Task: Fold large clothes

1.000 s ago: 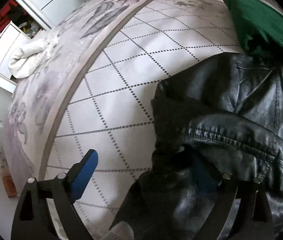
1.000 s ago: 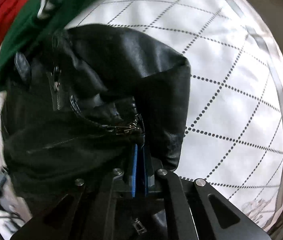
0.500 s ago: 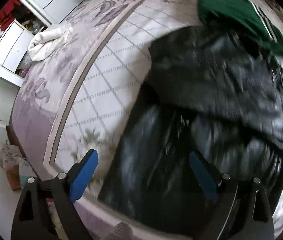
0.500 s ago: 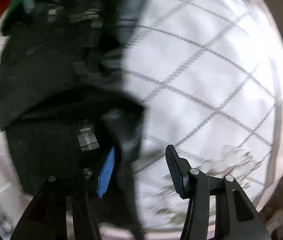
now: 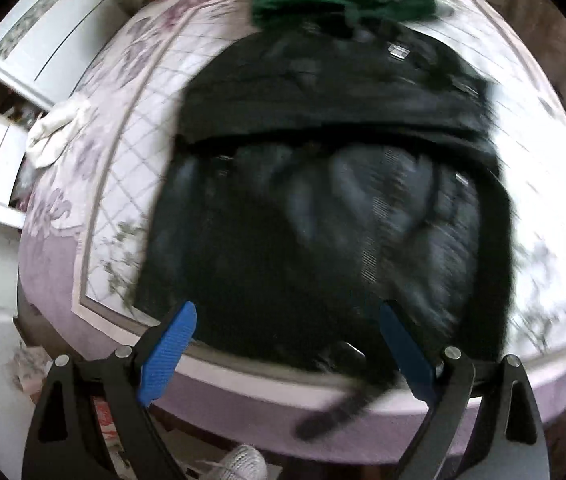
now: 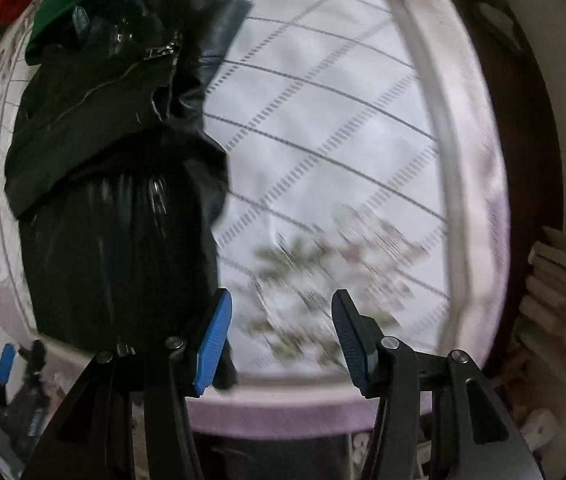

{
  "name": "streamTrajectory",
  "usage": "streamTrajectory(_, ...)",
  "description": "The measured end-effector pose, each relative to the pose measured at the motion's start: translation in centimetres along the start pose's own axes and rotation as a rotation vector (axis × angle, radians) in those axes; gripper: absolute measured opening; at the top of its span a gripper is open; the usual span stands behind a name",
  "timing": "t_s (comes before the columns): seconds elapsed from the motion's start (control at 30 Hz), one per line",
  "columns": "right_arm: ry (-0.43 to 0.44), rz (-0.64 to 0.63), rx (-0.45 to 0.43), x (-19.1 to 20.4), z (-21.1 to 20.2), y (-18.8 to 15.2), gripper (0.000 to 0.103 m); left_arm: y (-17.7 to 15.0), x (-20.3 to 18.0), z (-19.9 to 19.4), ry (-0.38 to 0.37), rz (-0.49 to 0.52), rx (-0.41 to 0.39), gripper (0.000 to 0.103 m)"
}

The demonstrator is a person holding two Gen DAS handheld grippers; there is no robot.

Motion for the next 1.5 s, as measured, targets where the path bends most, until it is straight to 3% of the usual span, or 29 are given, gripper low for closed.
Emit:
streamTrajectory(0.1, 0.026, 0.001, 0.013, -2.7, -0.1, -1.3, 0.063, -2.0, -4.5, -0.5, -0.006, 0.028, 0.017, 0.094)
streamTrajectory(0.17, 0.054, -0.002, 0.029, -5.1, 0.2, -0.9, 0.063, -3.0, -7.5, -0.2, -0.001, 0.036, 0.041, 0.094)
streamTrajectory(0.4, 0.088, -0.055, 0.041, -10.3, 1.3, 3.3, 0.063, -3.7, -17.6, 2.1, 0.083, 0.059, 0.072, 0.094)
streamTrajectory(0.47, 0.106, -0.056, 0.035, -11.6, 1.8, 5.0, 0.063, -3.2, -19.1, 3.5, 0.145, 0.069, 0.077, 0.094)
streamTrajectory(0.63, 0.163, -0.072, 0.046, -12.6, 3.4, 8.0, 0.063, -0.8, -18.9, 7.5, 0.436, 0.106, 0.074, 0.094)
streamTrajectory(0.77, 0.275, -0.118, 0.072, -10.8, 5.2, 10.6, 0.063, 0.5, -17.3, 7.7, 0.510, 0.089, 0.050, 0.093)
streamTrajectory(0.8, 0.310, -0.128, 0.080, -10.3, 5.5, 11.1, 0.063, 0.7, -16.9, 7.6, 0.510, 0.083, 0.051, 0.092)
streamTrajectory(0.87, 0.394, -0.153, 0.083, -8.8, 6.0, 12.4, 0.063, 0.9, -16.2, 7.5, 0.455, 0.060, 0.061, 0.078)
streamTrajectory(0.93, 0.496, -0.183, 0.081, -6.7, 6.4, 13.9, 0.063, 0.9, -15.7, 7.4, 0.372, 0.024, 0.078, 0.050)
streamTrajectory(1.03, 0.666, -0.199, 0.078, -3.6, 6.7, 16.2, 0.063, 1.1, -15.6, 6.7, 0.243, 0.004, 0.084, 0.017)
streamTrajectory(1.1, 0.752, -0.194, 0.073, -1.6, 7.0, 17.7, 0.065, 1.3, -15.8, 5.8, 0.235, 0.018, 0.062, 0.006)
streamTrajectory(1.13, 0.783, -0.194, 0.073, -0.7, 7.1, 18.3, 0.069, 1.4, -15.7, 5.2, 0.240, 0.023, 0.050, 0.005)
streamTrajectory(1.27, 0.856, -0.178, 0.076, 3.2, 7.8, 20.6, 0.070, 1.9, -14.8, 3.8, 0.242, 0.021, 0.020, 0.004)
streamTrajectory(1.37, 0.823, -0.171, 0.073, 6.7, 8.2, 21.4, 0.069, 2.3, -13.7, 3.2, 0.232, 0.008, 0.019, 0.004)
streamTrajectory(1.4, 0.813, -0.176, 0.069, 7.6, 8.1, 21.5, 0.056, 2.4, -13.2, 3.0, 0.229, 0.006, 0.017, 0.004)
streamTrajectory(1.43, 0.742, -0.188, 0.066, 8.5, 8.2, 21.5, 0.033, 2.5, -12.7, 2.8, 0.224, 0.002, 0.013, 0.004)
streamTrajectory(1.5, 0.704, -0.186, 0.046, 9.4, 7.6, 21.5, 0.022, 2.6, -12.0, 1.8, 0.207, -0.009, -0.007, 0.004)
Point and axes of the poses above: each gripper's, at about its wrist camera, not at the fingertips, and z roughly the way its jaws point, x to its left, y to its top, the point moved 6 cm from there along z, roughly the way its jaws point, and after that the axes turned 6 degrees about x, right-handed, at the moved point
